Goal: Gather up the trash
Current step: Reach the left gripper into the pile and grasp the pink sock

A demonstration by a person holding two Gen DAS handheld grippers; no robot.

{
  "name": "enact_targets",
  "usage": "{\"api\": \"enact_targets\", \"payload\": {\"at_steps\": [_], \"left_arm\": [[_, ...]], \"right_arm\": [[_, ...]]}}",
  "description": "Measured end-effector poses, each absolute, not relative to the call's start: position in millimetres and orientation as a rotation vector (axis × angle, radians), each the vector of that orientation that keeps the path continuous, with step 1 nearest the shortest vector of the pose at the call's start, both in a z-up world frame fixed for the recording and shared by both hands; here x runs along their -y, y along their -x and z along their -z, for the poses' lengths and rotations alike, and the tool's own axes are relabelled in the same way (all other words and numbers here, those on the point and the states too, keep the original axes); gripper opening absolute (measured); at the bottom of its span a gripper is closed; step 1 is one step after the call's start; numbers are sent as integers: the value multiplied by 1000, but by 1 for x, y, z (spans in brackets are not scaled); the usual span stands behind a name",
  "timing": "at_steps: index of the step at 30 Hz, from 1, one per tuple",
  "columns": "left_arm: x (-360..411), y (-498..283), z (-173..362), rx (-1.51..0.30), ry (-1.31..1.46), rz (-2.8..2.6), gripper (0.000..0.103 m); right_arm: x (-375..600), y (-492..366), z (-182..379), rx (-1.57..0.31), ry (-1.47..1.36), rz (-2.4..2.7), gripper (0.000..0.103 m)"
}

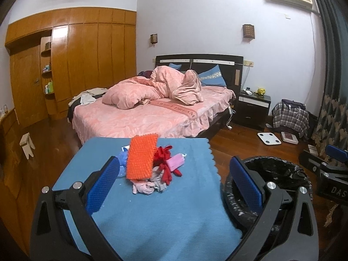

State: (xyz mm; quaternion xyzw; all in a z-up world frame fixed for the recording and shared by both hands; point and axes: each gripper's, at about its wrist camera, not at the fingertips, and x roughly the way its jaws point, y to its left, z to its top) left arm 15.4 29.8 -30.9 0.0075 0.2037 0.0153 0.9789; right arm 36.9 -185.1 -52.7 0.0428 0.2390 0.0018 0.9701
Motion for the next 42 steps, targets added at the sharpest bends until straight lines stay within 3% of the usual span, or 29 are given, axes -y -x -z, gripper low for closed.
{"api": "enact_targets", "payload": {"at_steps": [11,18,27,30,33,37,42], "left_arm": [[-114,-38,69,-464,-31,-210,98],[-160,-62,102,-518,11,-227,98],[-160,-113,155,-602,33,-162,98],[-154,-131,170,-634,22,-140,95],[-151,-147,184,-679,22,-126,82],[-148,-164,200,-739,40,-101,72],[-142,-177,202,-748,47,-73,67]], "right_arm": [[127,-90,87,-508,-85,-102,97],[86,-134,130,-583,-90,-149,86],[65,-178,174,-659,-40,-139,76],[66,-186,182,-675,-41,-128,76],[65,-194,188,-684,-35,-124,76],[63,-203,193,-690,-23,-128,76],[61,-209,197,-694,-17,-132,76]]}}
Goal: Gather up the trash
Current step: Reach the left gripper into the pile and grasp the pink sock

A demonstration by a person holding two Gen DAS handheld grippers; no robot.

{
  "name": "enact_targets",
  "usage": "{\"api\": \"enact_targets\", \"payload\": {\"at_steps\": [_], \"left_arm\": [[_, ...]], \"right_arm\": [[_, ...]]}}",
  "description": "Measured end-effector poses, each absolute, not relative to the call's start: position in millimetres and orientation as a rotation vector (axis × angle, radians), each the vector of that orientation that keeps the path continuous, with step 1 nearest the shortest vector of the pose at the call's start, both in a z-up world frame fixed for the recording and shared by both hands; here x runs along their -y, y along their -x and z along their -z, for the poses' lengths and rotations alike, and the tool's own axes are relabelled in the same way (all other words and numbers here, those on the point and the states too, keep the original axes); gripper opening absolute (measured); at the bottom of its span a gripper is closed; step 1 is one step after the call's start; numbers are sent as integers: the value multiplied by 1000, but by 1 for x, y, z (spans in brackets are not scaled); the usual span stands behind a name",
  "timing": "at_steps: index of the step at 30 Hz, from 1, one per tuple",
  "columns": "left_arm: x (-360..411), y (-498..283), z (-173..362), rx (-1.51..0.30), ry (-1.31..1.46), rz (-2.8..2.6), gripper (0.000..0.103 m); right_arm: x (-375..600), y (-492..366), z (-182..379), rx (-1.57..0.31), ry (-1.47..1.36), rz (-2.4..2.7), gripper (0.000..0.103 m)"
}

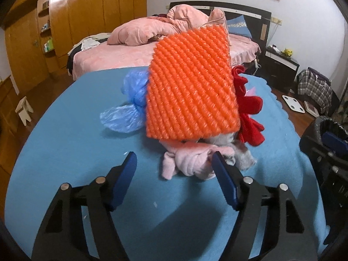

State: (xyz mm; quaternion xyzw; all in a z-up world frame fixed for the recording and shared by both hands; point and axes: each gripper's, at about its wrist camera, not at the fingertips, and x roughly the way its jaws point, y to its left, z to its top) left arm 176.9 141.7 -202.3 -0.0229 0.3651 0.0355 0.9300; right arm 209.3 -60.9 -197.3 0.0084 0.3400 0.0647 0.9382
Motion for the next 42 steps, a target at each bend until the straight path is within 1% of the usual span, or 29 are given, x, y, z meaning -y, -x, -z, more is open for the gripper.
{"api": "enact_targets", "payload": {"at_steps": [2,4,5,8,10,11,12,17,18,19,20,21,22,26,28,31,32,33,34,35,39,42], "left_arm": [[-139,-181,206,-752,48,-47,57],[-136,-183,207,-753,58,3,36],[-134,-183,206,-751,56,21,30],[-129,-183,207,-738,49,25,27],[-133,-180,206,-731,76,28,10],[-134,-179,204,-728,79,27,7],[-135,-175,203,-721,70,24,0],[-152,-158,202,-738,77,6,0],[-155,-156,203,-744,87,7,1],[-159,-155,203,-749,99,11,5],[-159,-155,202,-751,102,14,10],[-158,-156,201,-750,102,15,26],[-156,-158,200,-745,99,17,39],[-145,-170,204,-752,104,42,52],[-138,-178,209,-774,103,45,65],[-130,-186,215,-806,97,52,71],[-128,-190,218,-823,88,43,71],[-129,-191,220,-832,90,41,68],[-131,-192,221,-838,100,37,55],[-134,-192,221,-836,114,39,49],[-144,-180,213,-806,110,41,39],[-156,-163,206,-791,108,19,39]], "right_arm": [[61,-210,198,-696,-16,-134,76],[60,-211,199,-699,-15,-134,76],[60,-211,200,-701,-13,-134,76],[60,-211,200,-703,-11,-134,76],[60,-210,200,-703,-9,-136,76],[59,-210,200,-702,-7,-140,76],[58,-208,199,-701,-6,-143,76],[50,-204,200,-700,-1,-164,76],[48,-204,201,-700,1,-164,76],[47,-204,202,-702,2,-164,76],[48,-204,202,-704,-1,-161,76],[48,-204,202,-705,-3,-159,76],[49,-204,202,-706,-4,-154,76],[58,-206,201,-706,-9,-134,76],[62,-208,201,-706,-8,-127,76],[65,-210,203,-713,-12,-121,76],[66,-211,204,-716,-14,-119,76],[66,-211,205,-717,-16,-119,76],[67,-211,205,-717,-16,-119,76],[67,-211,205,-717,-16,-120,76],[66,-212,206,-721,-18,-127,76],[61,-210,206,-719,-18,-144,76]]}}
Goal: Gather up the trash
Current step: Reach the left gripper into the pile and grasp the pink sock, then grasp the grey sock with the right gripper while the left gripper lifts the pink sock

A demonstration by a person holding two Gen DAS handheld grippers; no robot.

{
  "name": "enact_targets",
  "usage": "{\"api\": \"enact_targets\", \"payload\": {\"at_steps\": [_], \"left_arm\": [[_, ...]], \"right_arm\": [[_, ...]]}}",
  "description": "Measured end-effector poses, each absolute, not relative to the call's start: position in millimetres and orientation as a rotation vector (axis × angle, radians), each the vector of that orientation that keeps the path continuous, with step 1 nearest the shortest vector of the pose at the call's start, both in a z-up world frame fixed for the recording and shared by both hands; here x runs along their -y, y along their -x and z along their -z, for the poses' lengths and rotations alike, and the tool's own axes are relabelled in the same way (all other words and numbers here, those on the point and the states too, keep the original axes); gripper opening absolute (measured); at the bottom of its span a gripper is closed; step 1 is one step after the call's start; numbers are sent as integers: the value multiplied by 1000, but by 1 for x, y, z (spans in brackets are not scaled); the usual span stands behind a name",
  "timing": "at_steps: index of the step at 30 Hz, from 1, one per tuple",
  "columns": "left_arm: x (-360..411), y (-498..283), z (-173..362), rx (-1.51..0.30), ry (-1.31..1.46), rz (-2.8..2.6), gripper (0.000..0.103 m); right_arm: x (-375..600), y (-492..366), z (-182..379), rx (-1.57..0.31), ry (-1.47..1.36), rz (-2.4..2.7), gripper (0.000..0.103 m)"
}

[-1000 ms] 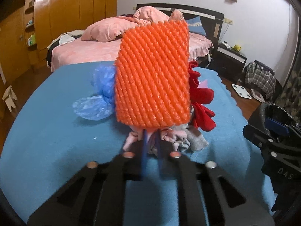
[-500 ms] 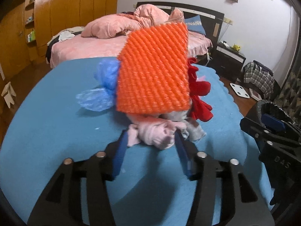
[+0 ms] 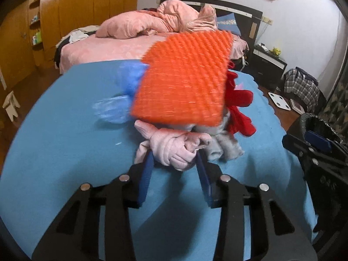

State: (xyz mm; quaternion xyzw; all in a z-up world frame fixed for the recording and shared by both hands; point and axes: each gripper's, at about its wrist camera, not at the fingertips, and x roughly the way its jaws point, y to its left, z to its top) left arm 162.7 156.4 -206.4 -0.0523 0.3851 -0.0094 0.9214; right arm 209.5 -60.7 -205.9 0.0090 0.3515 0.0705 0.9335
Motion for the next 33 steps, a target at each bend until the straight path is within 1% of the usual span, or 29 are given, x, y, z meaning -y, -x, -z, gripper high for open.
{"api": "enact_targets", "payload": {"at_steps": [3,5,6,8,9,10,11,12,15,16,18,21,27,30,33], "left_arm": [[-170,-153,207,-807,103,-11,39],[-174,-152,208,-817,93,-24,41],[-177,-153,208,-824,101,-21,45],[-180,-155,206,-814,114,-26,61],[-180,-157,204,-800,114,-35,73],[-180,-159,203,-791,112,-42,78],[-180,-163,203,-791,110,-45,78],[-180,-168,206,-801,110,-45,77],[-185,-175,216,-830,136,-13,47],[-187,-175,216,-823,150,-5,42],[-190,-171,211,-803,155,-7,39],[-198,-160,205,-779,156,-23,38],[-211,-143,206,-781,98,-69,38],[-221,-145,209,-790,134,-75,38],[-225,-149,210,-791,141,-74,38]], "right_arm": [[49,-208,208,-720,-7,-170,76],[42,-207,210,-724,0,-181,76],[39,-206,210,-726,2,-183,76],[36,-206,211,-727,6,-185,76],[36,-206,210,-726,8,-183,76],[36,-206,210,-725,10,-182,76],[37,-206,210,-725,12,-180,76],[37,-207,209,-725,13,-178,76],[37,-207,208,-721,13,-180,76],[36,-207,207,-720,14,-184,76],[32,-206,207,-721,14,-199,76],[21,-206,208,-726,14,-227,75],[-15,-209,217,-757,10,-318,62],[-28,-215,223,-769,19,-329,55],[-36,-226,228,-785,21,-317,53]]}}
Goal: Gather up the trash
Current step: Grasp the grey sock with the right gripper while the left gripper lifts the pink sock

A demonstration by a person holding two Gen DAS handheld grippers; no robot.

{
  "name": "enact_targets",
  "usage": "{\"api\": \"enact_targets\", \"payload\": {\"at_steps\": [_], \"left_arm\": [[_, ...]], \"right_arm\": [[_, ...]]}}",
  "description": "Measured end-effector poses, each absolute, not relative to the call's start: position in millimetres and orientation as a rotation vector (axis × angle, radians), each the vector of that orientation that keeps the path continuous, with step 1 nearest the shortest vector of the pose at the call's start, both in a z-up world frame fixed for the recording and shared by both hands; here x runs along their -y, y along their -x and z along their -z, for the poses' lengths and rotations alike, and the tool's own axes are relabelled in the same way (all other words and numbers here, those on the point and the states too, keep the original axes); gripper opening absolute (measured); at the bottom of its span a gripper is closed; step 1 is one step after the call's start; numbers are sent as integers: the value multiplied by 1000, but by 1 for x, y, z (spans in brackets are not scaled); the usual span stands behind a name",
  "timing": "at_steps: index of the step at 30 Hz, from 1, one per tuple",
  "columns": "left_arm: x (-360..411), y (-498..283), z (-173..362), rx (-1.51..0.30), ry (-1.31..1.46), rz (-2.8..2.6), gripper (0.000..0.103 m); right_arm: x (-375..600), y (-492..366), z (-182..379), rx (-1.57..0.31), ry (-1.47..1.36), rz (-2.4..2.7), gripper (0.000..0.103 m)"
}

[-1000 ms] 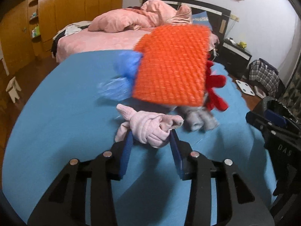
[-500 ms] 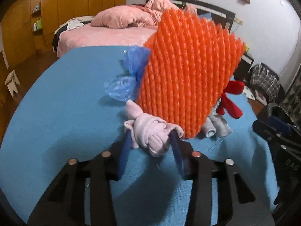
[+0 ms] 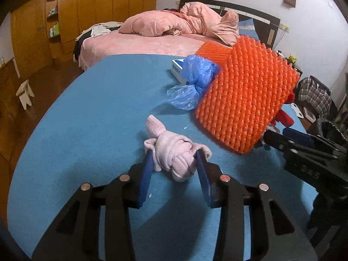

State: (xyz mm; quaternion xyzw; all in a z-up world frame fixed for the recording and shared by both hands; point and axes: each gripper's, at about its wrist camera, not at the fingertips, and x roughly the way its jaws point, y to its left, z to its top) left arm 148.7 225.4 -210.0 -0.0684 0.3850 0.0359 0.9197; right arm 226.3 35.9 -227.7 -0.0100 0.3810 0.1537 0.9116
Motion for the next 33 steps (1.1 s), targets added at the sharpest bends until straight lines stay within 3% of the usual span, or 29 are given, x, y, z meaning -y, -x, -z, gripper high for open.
{"api": "enact_targets", "payload": {"at_steps": [2,6,8,18,21,24,28,30,31,33], "left_arm": [[-224,-149,212,-793,138,-73,38],[-225,-151,214,-796,139,-69,38],[-226,-151,215,-795,144,-67,38],[-197,-131,210,-785,103,-7,38],[-186,-132,215,-802,77,8,38],[-185,-133,217,-806,76,13,38],[-184,-132,216,-808,85,14,38],[-183,-132,215,-806,86,12,38],[-183,-132,214,-805,89,11,38],[-182,-132,212,-802,91,10,38]], "right_arm": [[-40,-236,233,-808,26,-315,53],[-41,-239,237,-838,17,-360,23],[-42,-233,235,-828,28,-370,20],[-4,-182,228,-840,-1,-374,19],[3,-184,233,-852,-20,-357,28],[4,-188,228,-826,-21,-347,43],[4,-198,229,-827,-34,-338,46],[1,-204,233,-852,-41,-364,44],[0,-205,233,-856,-42,-383,32],[-5,-203,234,-853,-25,-420,22]]}}
